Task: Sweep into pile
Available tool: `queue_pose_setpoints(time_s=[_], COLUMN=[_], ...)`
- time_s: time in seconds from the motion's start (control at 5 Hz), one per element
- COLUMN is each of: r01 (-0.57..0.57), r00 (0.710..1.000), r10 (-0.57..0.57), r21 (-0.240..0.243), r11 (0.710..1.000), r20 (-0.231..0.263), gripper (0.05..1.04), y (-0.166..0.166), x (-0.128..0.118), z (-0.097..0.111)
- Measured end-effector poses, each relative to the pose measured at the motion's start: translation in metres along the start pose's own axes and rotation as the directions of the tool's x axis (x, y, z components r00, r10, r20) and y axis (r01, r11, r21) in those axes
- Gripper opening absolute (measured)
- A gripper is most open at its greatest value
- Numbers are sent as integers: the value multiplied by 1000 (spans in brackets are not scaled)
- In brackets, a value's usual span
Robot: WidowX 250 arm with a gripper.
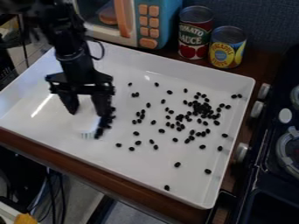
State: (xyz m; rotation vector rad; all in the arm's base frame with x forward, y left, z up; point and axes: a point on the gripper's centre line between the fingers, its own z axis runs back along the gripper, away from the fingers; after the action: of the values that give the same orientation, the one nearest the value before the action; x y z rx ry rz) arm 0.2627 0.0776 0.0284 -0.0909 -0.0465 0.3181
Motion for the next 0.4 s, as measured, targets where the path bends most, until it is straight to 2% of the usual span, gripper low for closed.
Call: queue_pose_setpoints(time_s=[0.4], r01=[-37], r00=[999], r10=[36], r21=[-27], r11=[999], r20=[-18], gripper=[680], y=[-32], x=[4], z=[-3])
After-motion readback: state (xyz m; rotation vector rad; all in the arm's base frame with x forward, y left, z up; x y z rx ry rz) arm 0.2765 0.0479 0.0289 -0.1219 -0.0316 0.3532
